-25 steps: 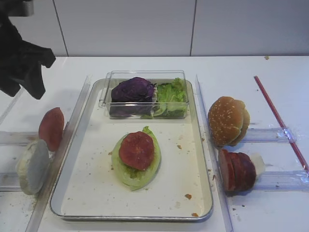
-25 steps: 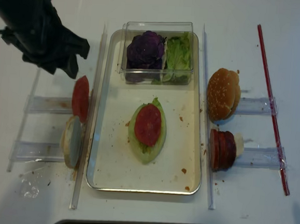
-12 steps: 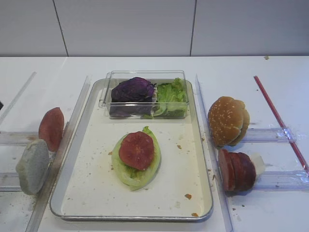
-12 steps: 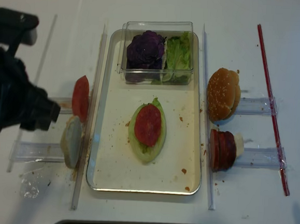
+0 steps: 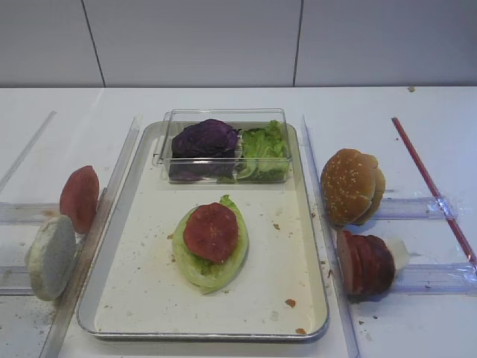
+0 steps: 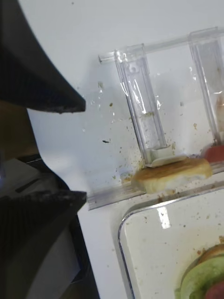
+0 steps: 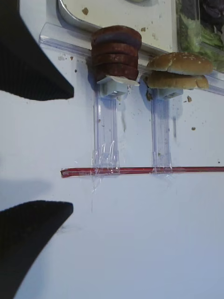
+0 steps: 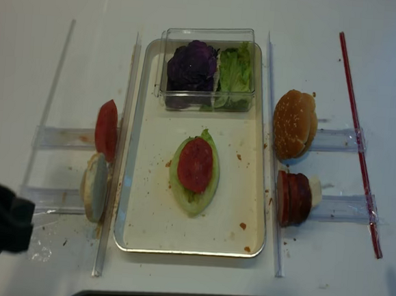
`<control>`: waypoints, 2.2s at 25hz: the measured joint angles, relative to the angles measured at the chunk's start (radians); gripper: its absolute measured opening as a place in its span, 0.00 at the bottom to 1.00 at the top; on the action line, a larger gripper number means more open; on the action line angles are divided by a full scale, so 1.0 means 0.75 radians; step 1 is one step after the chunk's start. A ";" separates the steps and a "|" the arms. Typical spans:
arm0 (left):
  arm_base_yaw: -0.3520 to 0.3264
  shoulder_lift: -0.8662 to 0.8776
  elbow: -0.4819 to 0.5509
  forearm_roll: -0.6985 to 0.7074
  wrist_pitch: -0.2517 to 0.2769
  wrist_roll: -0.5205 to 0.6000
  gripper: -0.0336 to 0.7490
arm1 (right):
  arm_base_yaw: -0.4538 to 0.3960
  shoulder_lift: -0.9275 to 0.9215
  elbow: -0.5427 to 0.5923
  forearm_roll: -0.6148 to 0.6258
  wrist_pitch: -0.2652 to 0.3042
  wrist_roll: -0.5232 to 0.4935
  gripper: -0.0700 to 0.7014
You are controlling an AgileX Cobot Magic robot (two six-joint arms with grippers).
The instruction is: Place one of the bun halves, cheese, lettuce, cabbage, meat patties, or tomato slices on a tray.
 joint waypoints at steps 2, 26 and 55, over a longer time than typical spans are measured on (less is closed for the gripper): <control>0.000 -0.085 0.030 0.000 0.003 0.000 0.48 | 0.000 0.000 0.000 0.000 0.000 0.000 0.70; 0.000 -0.767 0.335 -0.030 0.024 0.000 0.47 | 0.000 0.000 0.000 0.000 0.000 0.000 0.70; 0.000 -0.951 0.435 -0.065 -0.089 0.022 0.50 | 0.000 0.000 0.000 -0.003 -0.003 0.000 0.70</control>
